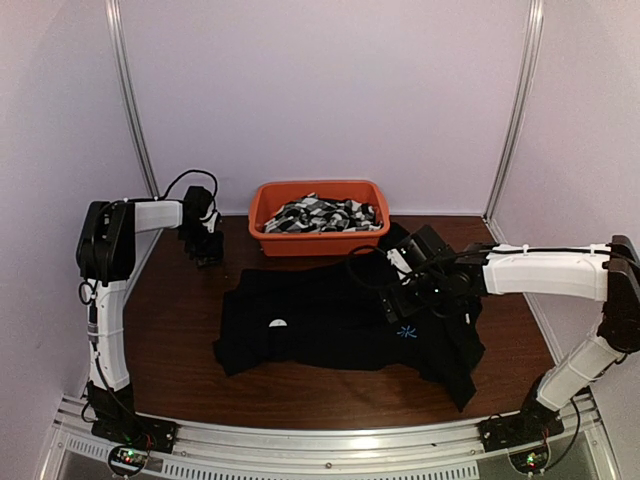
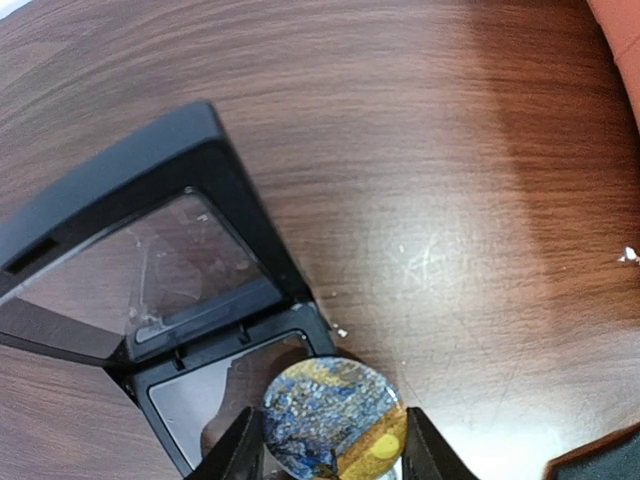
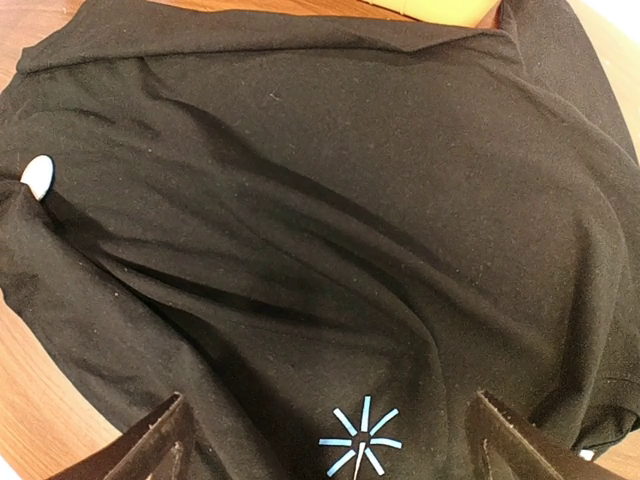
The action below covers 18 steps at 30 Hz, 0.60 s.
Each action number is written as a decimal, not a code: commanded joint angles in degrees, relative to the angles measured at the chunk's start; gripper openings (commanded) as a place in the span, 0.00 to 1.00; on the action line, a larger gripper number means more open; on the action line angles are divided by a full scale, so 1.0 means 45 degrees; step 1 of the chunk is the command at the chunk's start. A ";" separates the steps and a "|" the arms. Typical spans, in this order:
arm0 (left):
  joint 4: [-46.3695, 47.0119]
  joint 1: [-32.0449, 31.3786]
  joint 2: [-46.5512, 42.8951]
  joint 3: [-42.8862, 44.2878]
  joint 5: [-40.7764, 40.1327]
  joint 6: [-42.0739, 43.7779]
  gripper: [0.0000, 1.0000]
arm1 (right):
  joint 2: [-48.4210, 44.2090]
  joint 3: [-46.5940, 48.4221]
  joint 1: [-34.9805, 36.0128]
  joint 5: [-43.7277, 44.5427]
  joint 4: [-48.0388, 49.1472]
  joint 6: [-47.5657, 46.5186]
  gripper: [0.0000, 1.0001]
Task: Pin the brooch onto the clothing
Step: Pick up the brooch from the brooch box.
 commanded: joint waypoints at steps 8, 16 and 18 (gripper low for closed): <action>0.0447 0.0084 -0.0416 0.0041 -0.0102 0.0024 0.38 | 0.0149 0.0328 0.0189 0.0460 -0.0062 0.0050 0.95; 0.0528 0.0084 -0.1685 -0.0205 0.0163 -0.0087 0.38 | 0.0193 0.0348 0.0231 0.0510 -0.0058 0.0055 0.95; 0.0555 0.0084 -0.2005 -0.0382 0.0779 -0.0214 0.38 | 0.0193 0.0383 0.0231 0.0501 -0.0043 0.0035 0.95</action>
